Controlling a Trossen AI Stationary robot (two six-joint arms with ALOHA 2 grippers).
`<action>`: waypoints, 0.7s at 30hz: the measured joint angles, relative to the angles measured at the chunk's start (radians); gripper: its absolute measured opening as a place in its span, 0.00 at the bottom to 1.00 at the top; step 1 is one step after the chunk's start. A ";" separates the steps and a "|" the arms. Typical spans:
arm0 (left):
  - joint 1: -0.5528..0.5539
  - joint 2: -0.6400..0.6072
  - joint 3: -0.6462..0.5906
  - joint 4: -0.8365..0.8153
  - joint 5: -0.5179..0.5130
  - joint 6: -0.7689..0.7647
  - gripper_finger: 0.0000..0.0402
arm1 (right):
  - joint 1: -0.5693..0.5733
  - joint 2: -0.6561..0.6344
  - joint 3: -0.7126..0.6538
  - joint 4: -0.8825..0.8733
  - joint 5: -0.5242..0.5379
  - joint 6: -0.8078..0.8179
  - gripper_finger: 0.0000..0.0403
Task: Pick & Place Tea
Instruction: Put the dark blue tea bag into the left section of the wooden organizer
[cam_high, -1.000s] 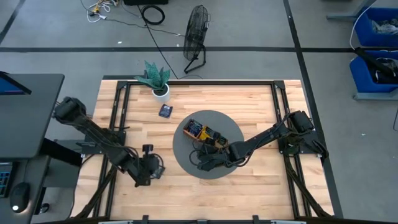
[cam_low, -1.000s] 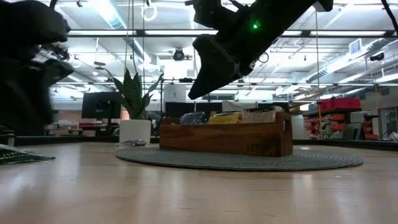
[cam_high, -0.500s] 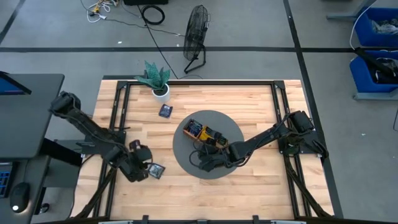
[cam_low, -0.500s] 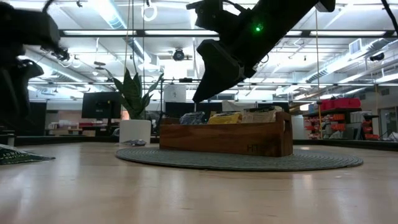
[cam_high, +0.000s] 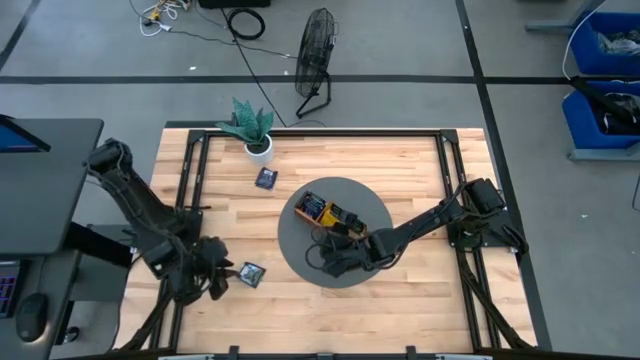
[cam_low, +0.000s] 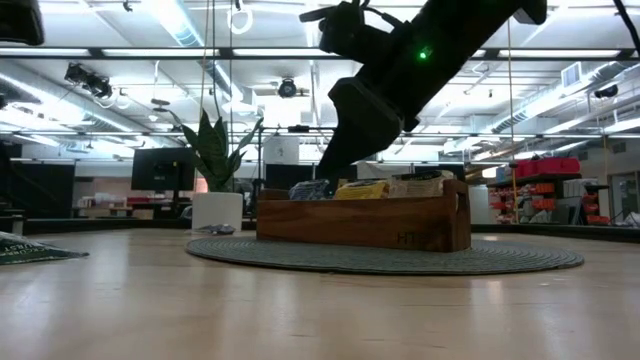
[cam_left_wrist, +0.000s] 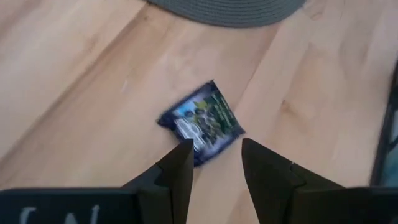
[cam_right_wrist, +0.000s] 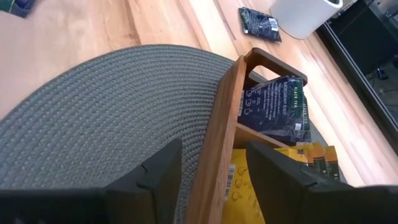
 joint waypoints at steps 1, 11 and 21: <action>-0.012 0.000 0.000 0.000 -0.008 -0.034 0.35 | 0.001 0.000 0.000 0.000 0.000 -0.005 0.47; -0.117 0.016 0.000 0.193 -0.280 -0.073 0.35 | 0.007 0.000 0.000 0.002 0.000 -0.032 0.47; -0.098 0.114 0.000 0.452 -0.205 0.126 0.35 | 0.006 0.000 0.000 0.039 0.000 -0.085 0.47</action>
